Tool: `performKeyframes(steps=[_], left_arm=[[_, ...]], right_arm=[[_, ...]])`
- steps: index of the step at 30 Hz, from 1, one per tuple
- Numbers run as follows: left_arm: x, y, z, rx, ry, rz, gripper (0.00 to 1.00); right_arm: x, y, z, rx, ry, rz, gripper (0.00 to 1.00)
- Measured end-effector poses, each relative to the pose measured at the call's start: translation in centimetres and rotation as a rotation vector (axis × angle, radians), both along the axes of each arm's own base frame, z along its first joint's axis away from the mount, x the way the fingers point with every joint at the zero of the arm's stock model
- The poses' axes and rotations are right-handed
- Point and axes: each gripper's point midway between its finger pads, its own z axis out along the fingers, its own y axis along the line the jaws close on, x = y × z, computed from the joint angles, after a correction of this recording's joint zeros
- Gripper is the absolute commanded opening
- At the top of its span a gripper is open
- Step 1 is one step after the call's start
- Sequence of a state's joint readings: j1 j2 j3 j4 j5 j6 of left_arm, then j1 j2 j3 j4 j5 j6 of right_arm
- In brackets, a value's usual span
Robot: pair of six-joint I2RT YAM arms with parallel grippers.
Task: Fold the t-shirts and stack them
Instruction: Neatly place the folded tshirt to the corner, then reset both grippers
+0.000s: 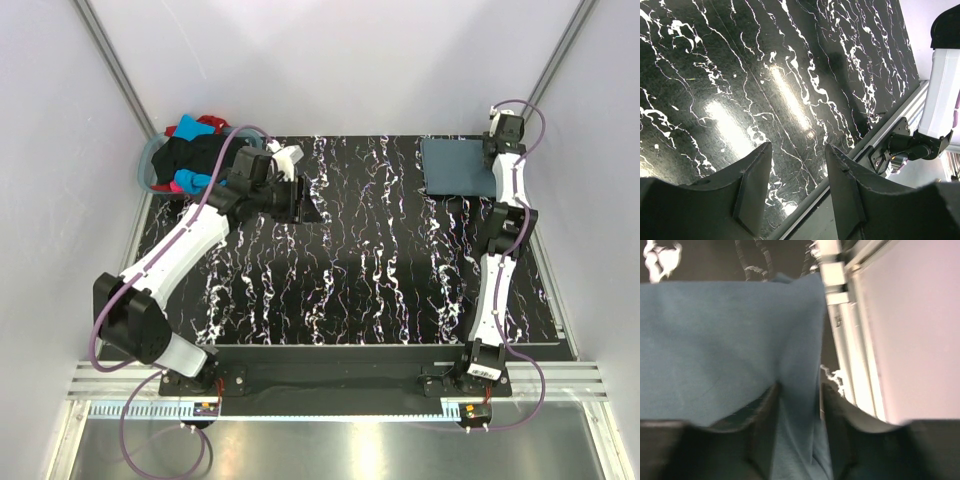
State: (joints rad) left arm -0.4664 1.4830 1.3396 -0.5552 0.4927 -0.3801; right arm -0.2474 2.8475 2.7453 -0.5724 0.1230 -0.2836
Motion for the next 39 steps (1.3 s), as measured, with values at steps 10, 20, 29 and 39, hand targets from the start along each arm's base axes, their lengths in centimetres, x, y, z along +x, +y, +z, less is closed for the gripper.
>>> performKeyframes(steps=[10, 20, 29, 39], left_arm=[[0.5, 0.0, -1.5, 0.022, 0.028, 0.004, 0.54], [0.8, 0.2, -0.9, 0.011, 0.004, 0.004, 0.52], [0.3, 1.6, 7.3, -0.116, -0.221, 0.048, 0.96], [-2.5, 3.7, 11.0, -0.196, -0.373, 0.115, 0.99]], right_arm=[[0.4, -1.4, 2.4, -0.077, -0.057, -0.077, 1.00], [-7.9, 5.6, 18.2, 0.008, -0.178, -0.215, 1.00], [-22.2, 18.3, 26.7, 0.544, -0.308, -0.035, 1.00], [-34.7, 26.1, 25.5, 0.903, -0.201, 0.144, 1.00]])
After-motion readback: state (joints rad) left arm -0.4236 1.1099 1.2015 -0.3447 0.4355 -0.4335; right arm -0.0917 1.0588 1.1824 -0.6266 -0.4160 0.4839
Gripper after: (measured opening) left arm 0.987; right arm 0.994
